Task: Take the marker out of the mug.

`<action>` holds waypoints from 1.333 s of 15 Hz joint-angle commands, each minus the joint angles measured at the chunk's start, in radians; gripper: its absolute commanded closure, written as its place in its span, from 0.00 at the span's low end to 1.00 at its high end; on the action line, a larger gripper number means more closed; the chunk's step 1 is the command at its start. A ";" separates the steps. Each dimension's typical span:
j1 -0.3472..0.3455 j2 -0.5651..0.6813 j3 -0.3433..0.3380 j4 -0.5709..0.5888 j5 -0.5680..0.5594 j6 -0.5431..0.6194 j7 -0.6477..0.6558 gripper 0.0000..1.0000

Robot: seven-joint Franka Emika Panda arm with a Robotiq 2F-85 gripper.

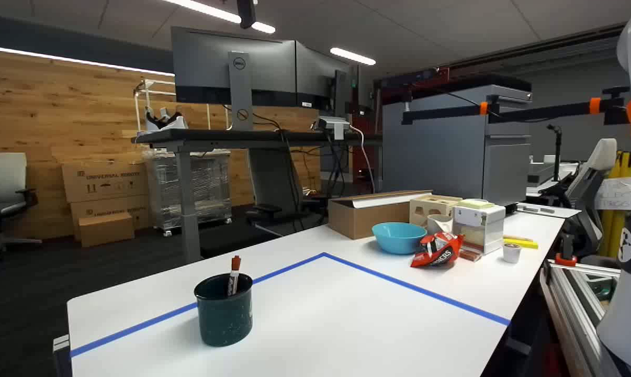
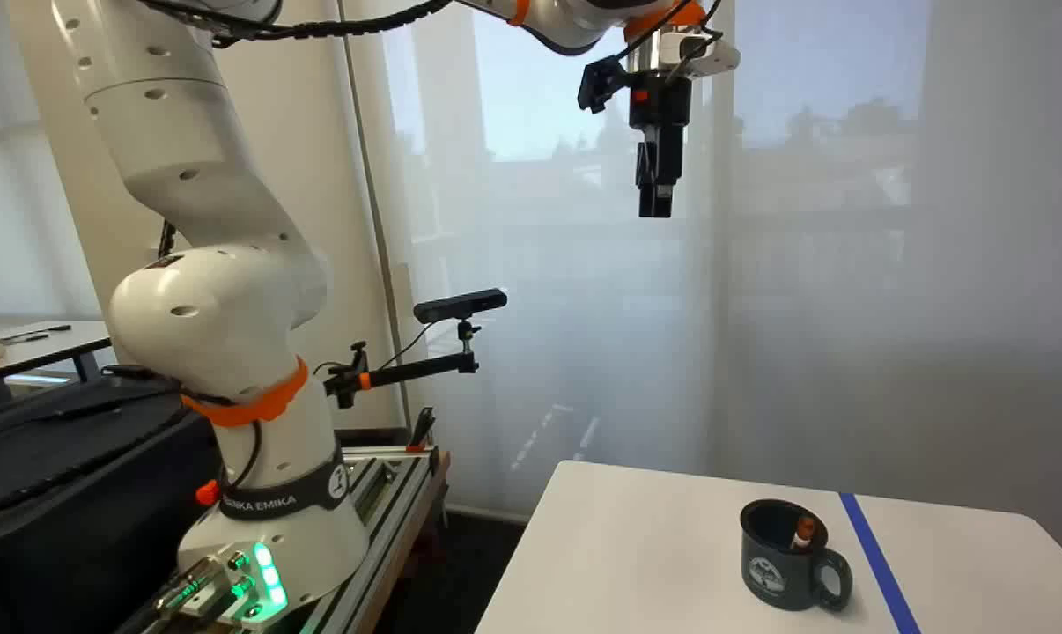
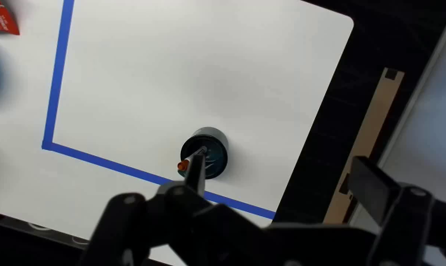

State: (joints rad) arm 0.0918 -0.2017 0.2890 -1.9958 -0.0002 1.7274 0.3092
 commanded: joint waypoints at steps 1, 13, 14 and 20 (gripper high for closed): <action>0.027 0.002 -0.024 0.003 -0.005 -0.002 0.005 0.00; 0.019 0.012 -0.023 -0.028 -0.017 0.087 0.106 0.00; 0.016 0.020 -0.024 -0.040 -0.016 0.129 0.150 0.00; 0.004 0.066 -0.039 -0.097 -0.053 0.335 0.434 0.00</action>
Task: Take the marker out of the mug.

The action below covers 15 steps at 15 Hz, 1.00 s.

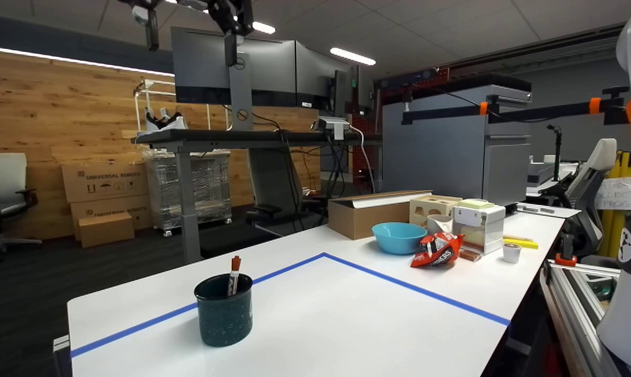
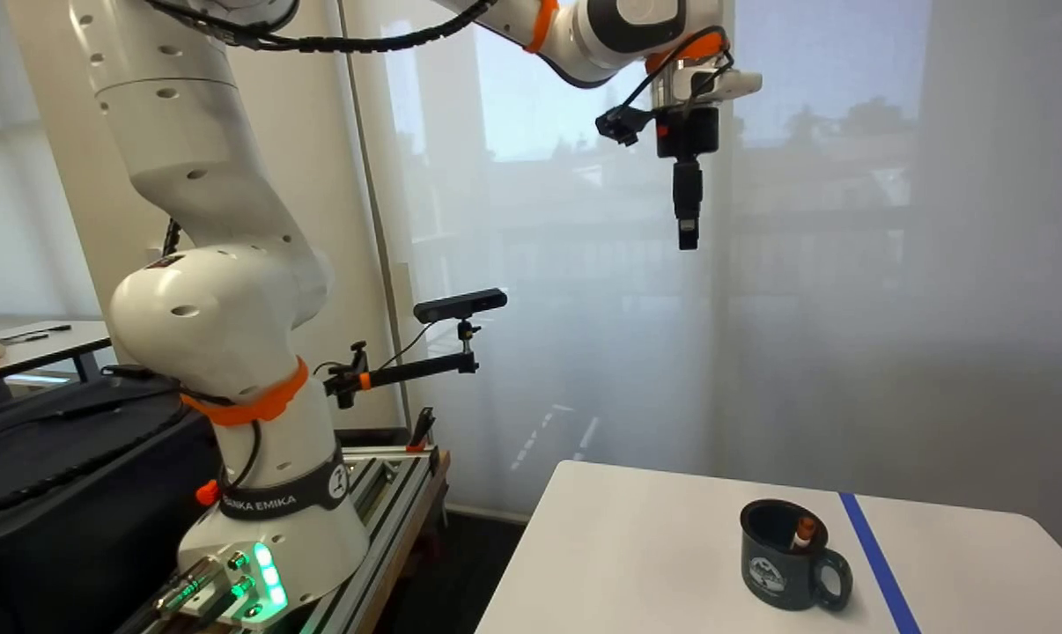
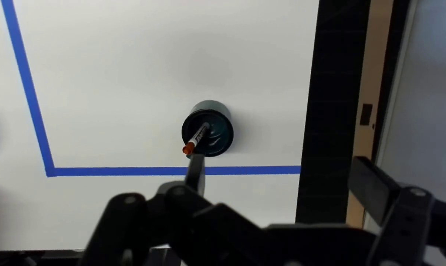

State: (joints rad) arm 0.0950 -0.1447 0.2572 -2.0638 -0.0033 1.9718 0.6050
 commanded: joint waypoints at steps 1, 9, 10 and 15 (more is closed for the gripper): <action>-0.002 0.020 -0.012 -0.031 -0.076 0.112 0.185 0.00; -0.012 0.131 -0.077 -0.007 -0.288 0.132 0.508 0.00; -0.011 0.149 -0.087 -0.003 -0.303 0.127 0.536 0.00; -0.004 0.239 -0.136 0.027 -0.284 0.104 0.554 0.00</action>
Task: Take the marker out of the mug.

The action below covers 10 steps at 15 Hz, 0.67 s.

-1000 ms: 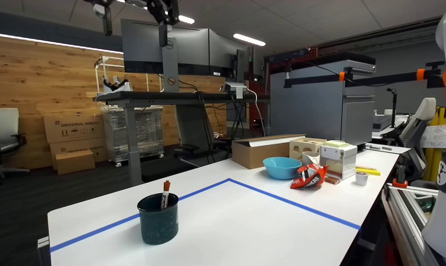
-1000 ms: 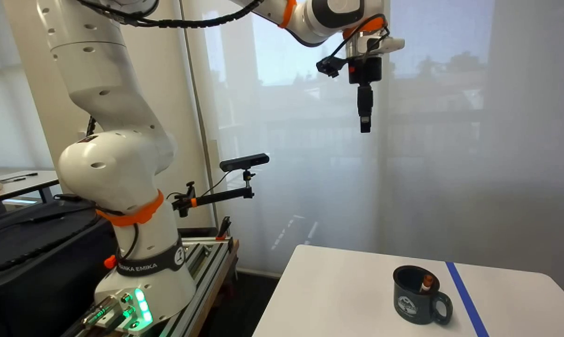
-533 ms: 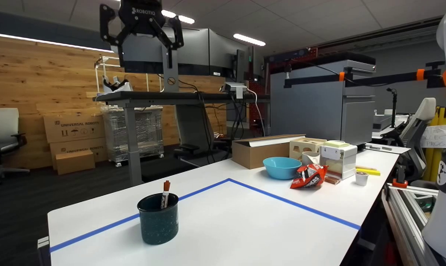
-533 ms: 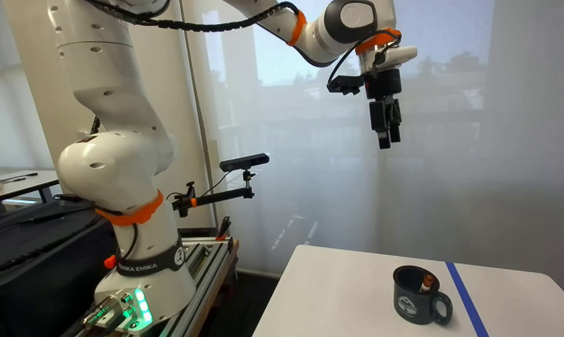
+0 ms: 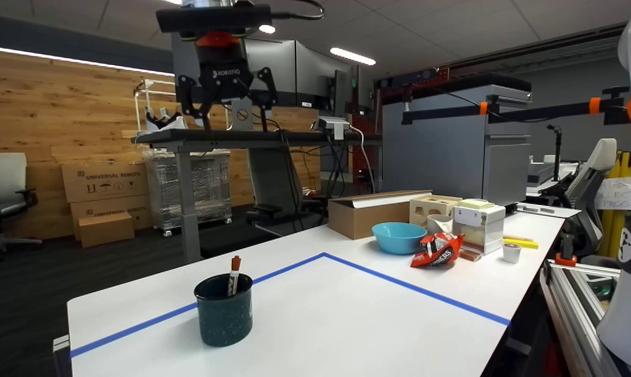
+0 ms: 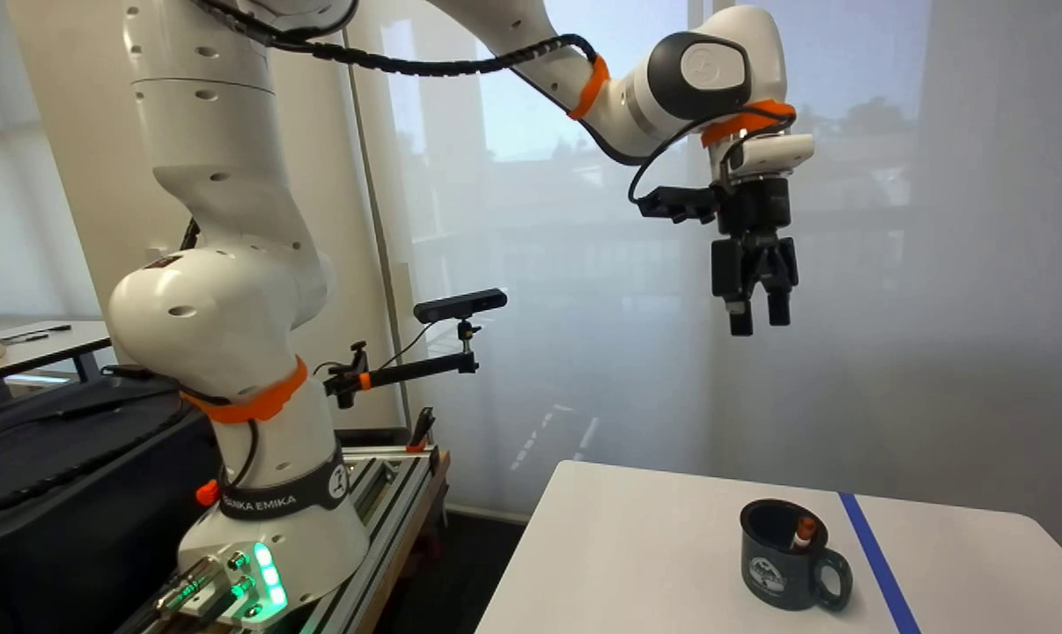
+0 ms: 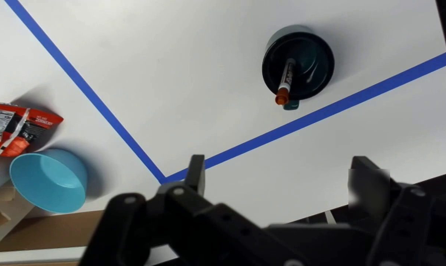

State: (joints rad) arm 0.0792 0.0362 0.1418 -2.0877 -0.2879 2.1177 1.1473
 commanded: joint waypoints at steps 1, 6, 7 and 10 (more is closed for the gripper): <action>0.013 0.073 -0.029 0.053 0.006 -0.045 0.001 0.00; 0.011 0.145 -0.059 0.075 0.063 -0.054 -0.039 0.00; 0.004 0.162 -0.060 0.091 0.106 -0.067 -0.101 0.00; 0.020 0.154 -0.080 0.058 0.094 -0.039 -0.091 0.00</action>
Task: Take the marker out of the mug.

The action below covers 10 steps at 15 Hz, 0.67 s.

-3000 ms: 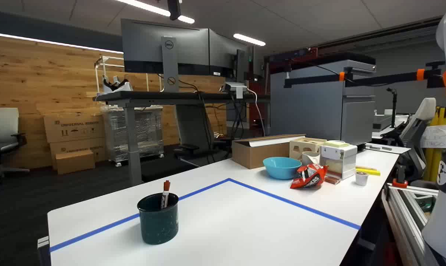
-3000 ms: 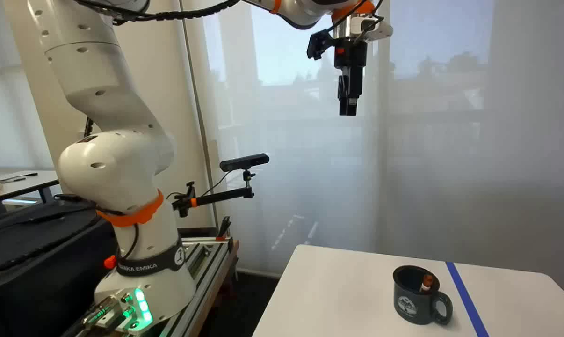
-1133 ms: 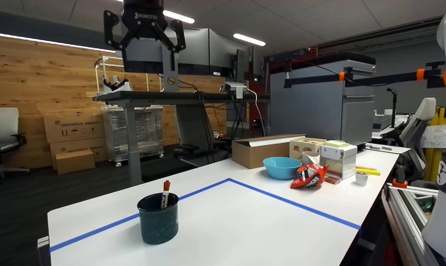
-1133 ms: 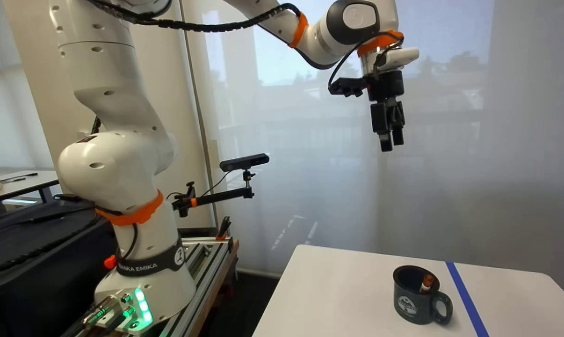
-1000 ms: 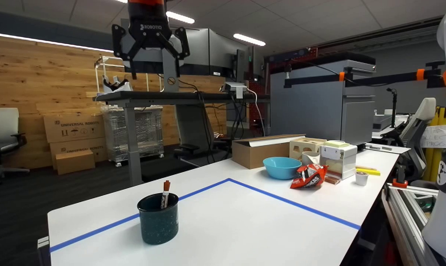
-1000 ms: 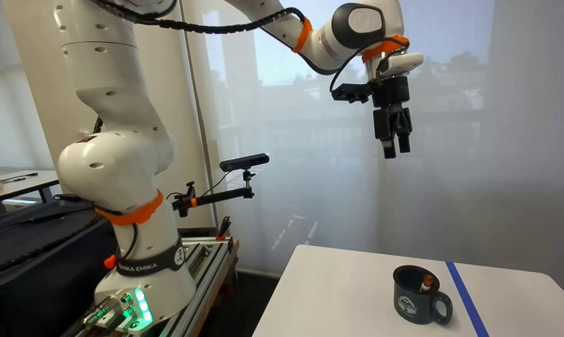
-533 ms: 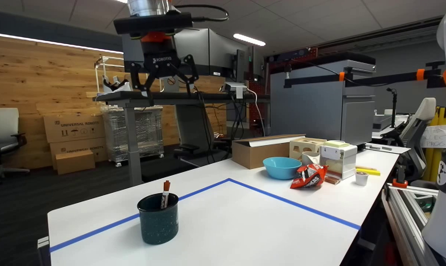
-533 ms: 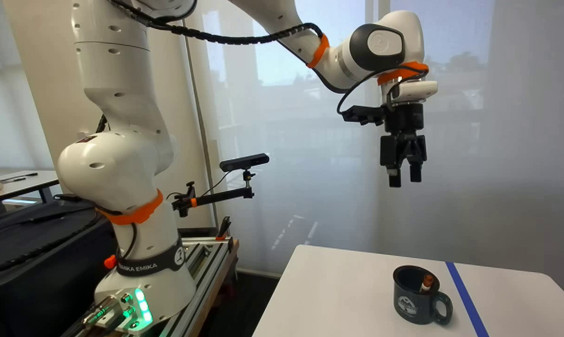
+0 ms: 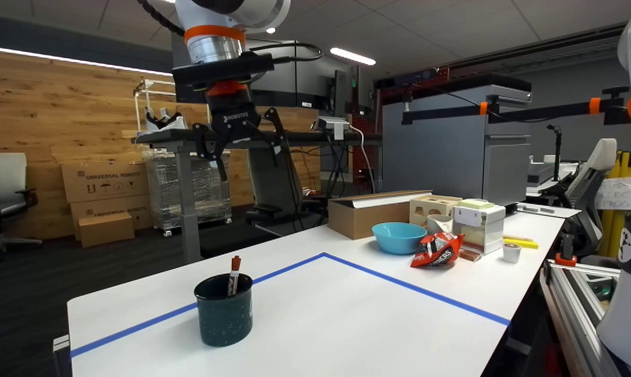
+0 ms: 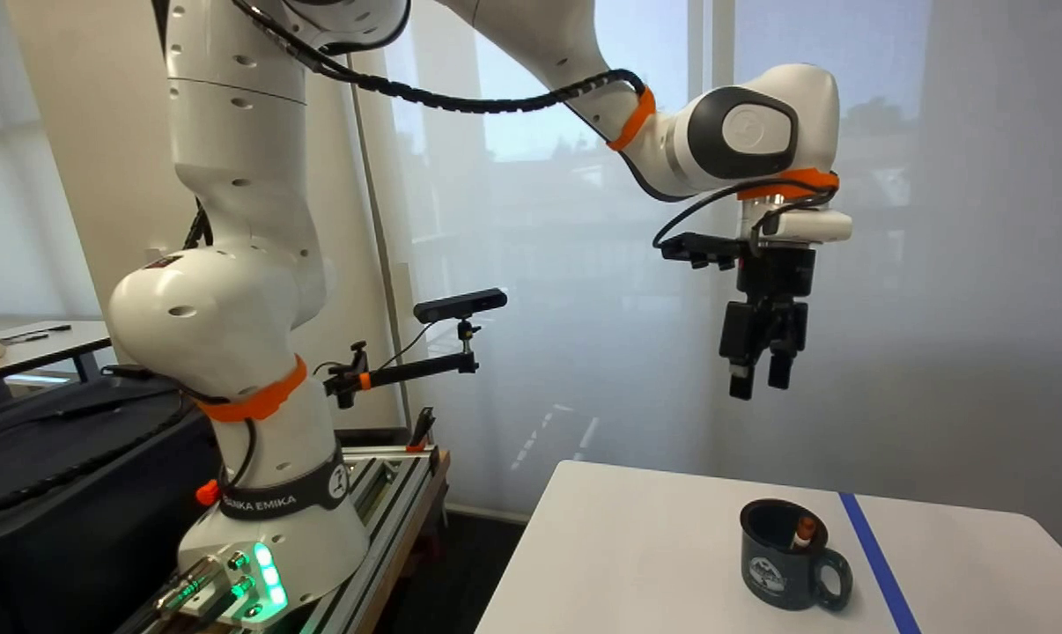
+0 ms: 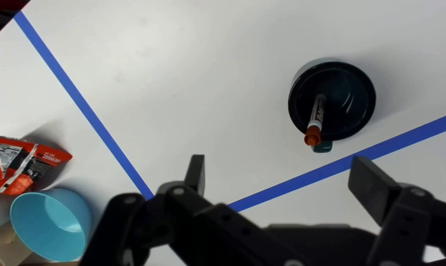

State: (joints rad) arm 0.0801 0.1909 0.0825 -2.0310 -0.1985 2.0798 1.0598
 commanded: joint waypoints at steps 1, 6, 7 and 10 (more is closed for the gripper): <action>0.020 0.003 -0.023 0.001 0.004 -0.001 -0.004 0.00; 0.024 -0.007 -0.026 -0.023 0.005 0.036 0.025 0.00; 0.024 -0.011 -0.027 -0.039 0.019 0.056 0.042 0.00; 0.029 -0.024 -0.030 -0.113 0.048 0.175 0.132 0.00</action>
State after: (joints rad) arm 0.0889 0.1941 0.0671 -2.0683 -0.1850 2.1546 1.1145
